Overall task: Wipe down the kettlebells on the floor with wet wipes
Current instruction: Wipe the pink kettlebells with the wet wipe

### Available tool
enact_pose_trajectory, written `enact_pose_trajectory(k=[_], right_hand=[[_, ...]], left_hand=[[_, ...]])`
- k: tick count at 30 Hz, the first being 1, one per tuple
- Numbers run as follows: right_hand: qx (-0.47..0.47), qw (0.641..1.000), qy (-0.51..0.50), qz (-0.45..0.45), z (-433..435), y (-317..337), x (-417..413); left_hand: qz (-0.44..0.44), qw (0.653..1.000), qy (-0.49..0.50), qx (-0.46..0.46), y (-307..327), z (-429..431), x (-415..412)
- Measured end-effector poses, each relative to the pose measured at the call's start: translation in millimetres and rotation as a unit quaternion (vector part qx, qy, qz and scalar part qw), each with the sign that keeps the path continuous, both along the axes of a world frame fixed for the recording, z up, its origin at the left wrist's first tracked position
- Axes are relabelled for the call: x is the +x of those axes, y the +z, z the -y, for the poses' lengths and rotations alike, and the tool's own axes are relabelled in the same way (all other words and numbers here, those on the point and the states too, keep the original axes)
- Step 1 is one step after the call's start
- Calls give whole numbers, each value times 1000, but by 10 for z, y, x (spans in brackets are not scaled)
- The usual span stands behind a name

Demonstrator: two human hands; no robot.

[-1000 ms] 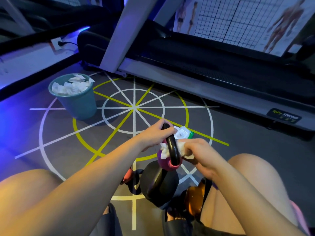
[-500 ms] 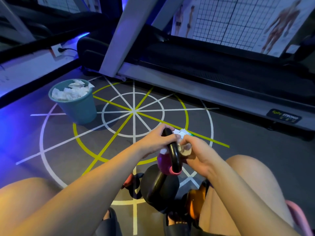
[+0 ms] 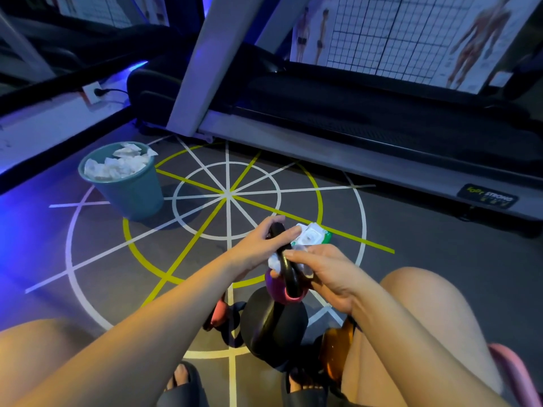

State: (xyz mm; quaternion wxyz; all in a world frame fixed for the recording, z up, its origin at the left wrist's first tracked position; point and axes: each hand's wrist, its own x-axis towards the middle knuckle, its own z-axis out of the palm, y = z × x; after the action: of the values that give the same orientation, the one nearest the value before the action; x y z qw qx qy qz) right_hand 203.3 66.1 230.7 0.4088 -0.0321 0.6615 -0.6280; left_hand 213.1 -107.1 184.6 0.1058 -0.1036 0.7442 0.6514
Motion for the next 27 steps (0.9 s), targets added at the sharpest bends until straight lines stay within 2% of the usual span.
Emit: enact_pose_trajectory(k=[6, 8, 12, 16, 23, 27], right_hand=[[-22, 998, -60, -7, -15, -48, 20], [-28, 998, -64, -8, -30, -92, 63], [-63, 992, -106, 5, -2, -154, 141], [-98, 977, -187, 27, 129, -271, 188], [-114, 967, -208, 91, 181, -241, 205], [-164, 908, -364, 126, 158, -224, -1]], left_hand=[[24, 996, -43, 73, -173, -34, 311], [4, 999, -33, 42, -202, -158, 429], [-87, 992, 63, -58, -101, -285, 589], [-92, 976, 105, -168, -86, -294, 620], [-115, 954, 57, -271, -24, -203, 660], [-106, 960, 15, -259, -12, -134, 637]])
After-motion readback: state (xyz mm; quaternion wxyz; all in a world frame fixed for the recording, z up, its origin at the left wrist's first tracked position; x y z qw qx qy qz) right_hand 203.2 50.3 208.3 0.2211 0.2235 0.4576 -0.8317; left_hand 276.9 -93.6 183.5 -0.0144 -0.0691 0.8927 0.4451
